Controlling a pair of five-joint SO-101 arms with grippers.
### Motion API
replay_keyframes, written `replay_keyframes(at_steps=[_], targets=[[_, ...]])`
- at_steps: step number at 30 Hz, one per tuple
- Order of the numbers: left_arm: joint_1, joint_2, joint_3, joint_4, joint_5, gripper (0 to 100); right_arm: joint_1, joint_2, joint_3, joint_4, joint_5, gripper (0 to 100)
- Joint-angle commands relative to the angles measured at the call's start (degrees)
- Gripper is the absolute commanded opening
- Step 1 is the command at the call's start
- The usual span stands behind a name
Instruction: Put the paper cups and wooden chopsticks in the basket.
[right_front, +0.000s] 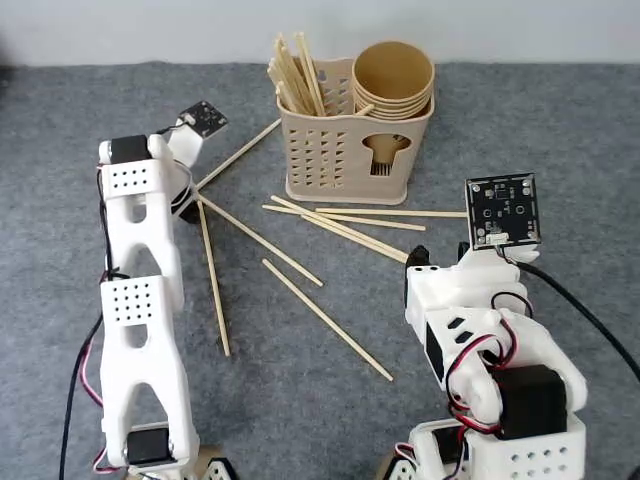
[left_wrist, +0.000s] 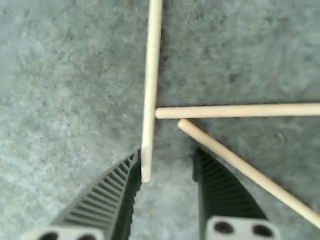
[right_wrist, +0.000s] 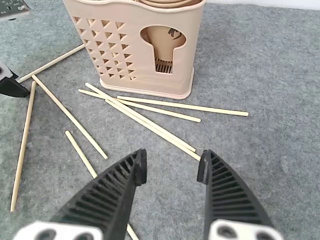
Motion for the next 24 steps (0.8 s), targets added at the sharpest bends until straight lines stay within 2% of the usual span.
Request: replay_keyframes(at_steps=[1,4,8,15,20,24], targets=[[0.2,1.8,-0.3,0.4,-4.4,9,0.2,0.5,-0.4,-0.7,-0.6,18.7],[0.2,1.8,-0.3,2.0,-7.4,6,0.4,0.5,-0.4,-0.7,-0.6,18.7],[0.2,1.7,-0.6,3.3,-7.8,4,0.4,0.5,-0.4,-0.7,-0.6,18.7],[0.4,0.4,-11.2,4.7,-7.6,1,0.4,0.5,-0.4,-0.7,-0.6,18.7],[0.0,-1.4,-18.2,4.5,-1.8,1,0.4,0.5,-0.4,-0.7,-0.6,18.7],[-0.3,-1.2,-18.0,0.1,1.0,1,0.5,0.5,-0.4,-0.7,-0.6,18.7]])
